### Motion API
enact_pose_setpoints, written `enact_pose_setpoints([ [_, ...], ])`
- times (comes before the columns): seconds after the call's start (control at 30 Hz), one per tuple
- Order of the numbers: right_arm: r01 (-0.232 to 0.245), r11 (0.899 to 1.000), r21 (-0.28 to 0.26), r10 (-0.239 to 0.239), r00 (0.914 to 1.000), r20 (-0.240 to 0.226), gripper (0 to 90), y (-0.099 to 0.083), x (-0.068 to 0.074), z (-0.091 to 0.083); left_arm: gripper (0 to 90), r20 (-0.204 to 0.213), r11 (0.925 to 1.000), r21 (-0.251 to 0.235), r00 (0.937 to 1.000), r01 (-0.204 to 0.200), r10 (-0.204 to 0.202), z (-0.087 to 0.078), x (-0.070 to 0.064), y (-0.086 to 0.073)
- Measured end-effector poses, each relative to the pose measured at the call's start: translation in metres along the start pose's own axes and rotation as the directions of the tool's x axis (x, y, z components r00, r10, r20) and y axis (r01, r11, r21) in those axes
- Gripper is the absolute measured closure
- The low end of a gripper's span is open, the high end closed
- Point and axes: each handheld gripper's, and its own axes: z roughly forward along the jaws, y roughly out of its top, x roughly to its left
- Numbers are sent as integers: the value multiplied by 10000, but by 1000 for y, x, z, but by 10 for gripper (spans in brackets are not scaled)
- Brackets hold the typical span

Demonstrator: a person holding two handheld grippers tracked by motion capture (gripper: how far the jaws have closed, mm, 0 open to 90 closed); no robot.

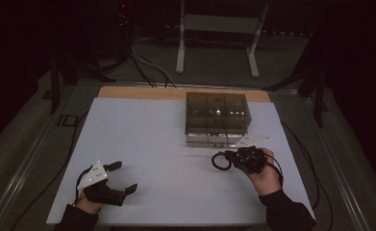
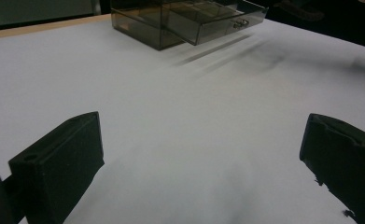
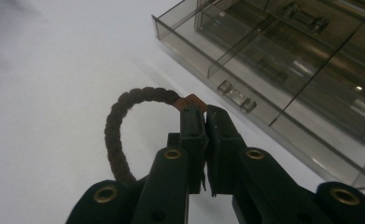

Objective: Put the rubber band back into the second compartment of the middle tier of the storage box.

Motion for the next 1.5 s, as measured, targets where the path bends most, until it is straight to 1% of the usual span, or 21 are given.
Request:
enact_pose_setpoints([
  [0.1,12,10000,-35,-12,10000,30,859,3,-2,0,4,-3,10000,-8,10000,21,-21,0,0,0],
  [0.2,-7,10000,-62,8,10000,28,858,6,-4,1,4,7,10000,-4,10000,-46,46,0,0,0],
  [0.3,-20,9999,-109,21,10000,48,858,9,-7,1,4,-5,10000,-33,10000,11,-11,-1,0,0],
  [0.47,-28,9999,-160,29,10000,85,858,15,-10,2,4,5,10000,-21,10000,-6,6,-1,0,0],
  [0.57,-14,9998,-177,16,9999,111,859,19,-12,3,3,11,10000,8,10000,-69,69,-1,0,0],
  [0.67,20,9998,-199,-17,9999,136,858,24,-14,4,4,6,10000,-10,10000,-36,36,-1,0,0],
  [0.77,42,9998,-203,-39,9999,139,858,28,-16,6,4,1,10000,13,10000,-90,90,-1,0,0],
  [0.83,11,9997,-230,-8,9999,140,858,30,-18,7,4,9,10000,-8,10000,-35,35,-1,0,0],
  [0.93,-35,9997,-246,38,9999,130,858,33,-20,9,4,14,10000,-18,10000,-91,91,-1,0,0],
  [1.03,-19,9997,-224,23,9998,178,858,35,-21,10,3,1,10000,-26,10000,-64,64,-1,0,0],
  [1.3,-9,9999,-108,13,9994,354,858,46,-31,14,4,8,9999,6,9999,-110,110,-1,-1,0],
  [1.5,-157,9998,-91,161,9991,397,858,51,-38,18,4,4,10000,-11,10000,-94,94,-1,-1,1],
])
